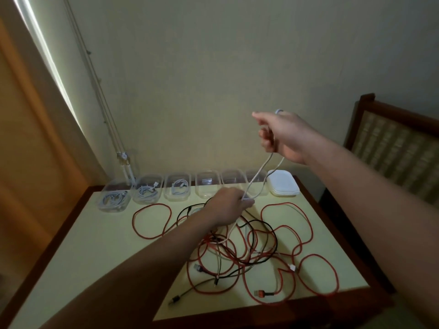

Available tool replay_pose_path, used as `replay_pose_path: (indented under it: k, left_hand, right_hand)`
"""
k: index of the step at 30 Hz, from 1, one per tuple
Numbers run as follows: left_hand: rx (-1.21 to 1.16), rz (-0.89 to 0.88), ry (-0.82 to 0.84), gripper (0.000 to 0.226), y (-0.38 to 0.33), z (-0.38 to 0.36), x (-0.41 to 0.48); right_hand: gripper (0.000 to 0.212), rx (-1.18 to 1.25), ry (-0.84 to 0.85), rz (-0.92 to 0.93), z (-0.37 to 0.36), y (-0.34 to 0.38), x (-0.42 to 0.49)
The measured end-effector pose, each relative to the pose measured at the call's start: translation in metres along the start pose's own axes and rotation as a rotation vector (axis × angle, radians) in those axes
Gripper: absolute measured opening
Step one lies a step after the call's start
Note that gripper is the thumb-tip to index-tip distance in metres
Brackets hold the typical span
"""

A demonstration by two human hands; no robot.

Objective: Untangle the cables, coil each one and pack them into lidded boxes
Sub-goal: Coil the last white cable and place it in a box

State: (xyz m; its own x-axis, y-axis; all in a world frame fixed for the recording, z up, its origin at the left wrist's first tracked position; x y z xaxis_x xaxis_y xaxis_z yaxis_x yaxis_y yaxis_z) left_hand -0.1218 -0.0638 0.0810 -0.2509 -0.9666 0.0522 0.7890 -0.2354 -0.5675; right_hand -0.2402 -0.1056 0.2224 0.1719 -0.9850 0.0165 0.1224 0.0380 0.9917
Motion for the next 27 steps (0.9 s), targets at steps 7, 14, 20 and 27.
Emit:
replay_pose_path:
  k: [7,14,20,27]
  left_hand:
    - [-0.158,0.101,-0.157,0.031,0.010,0.048,0.007]
    - [-0.323,0.102,-0.335,0.032,-0.015,0.095,0.017]
    - [-0.514,0.112,-0.385,0.032,-0.031,0.120,0.024]
    - [-0.605,0.179,-0.546,0.029,-0.002,0.147,0.016]
  right_hand:
    - [0.031,-0.232,0.020,0.003,0.022,-0.056,-0.017]
    - [0.036,-0.651,0.186,0.064,-0.023,-0.123,-0.039]
    - [0.025,-0.698,0.143,0.180,-0.069,-0.155,-0.022]
    - [0.023,-0.678,-0.021,0.263,-0.048,-0.123,-0.014]
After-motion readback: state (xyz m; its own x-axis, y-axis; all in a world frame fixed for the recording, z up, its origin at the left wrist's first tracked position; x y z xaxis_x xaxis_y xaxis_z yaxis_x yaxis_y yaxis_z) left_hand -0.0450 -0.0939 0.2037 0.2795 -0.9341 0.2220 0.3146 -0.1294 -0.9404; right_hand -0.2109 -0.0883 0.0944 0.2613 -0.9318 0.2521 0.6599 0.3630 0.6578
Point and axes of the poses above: each hand's wrist, its own x-axis towards the middle knuckle, its own z-axis out of the back of the hand, y = z × x, the point moved 5 cm from there along x, towards the middle knuckle, and after that the axes turned 2 degrees about x, right-handed, at the moved point
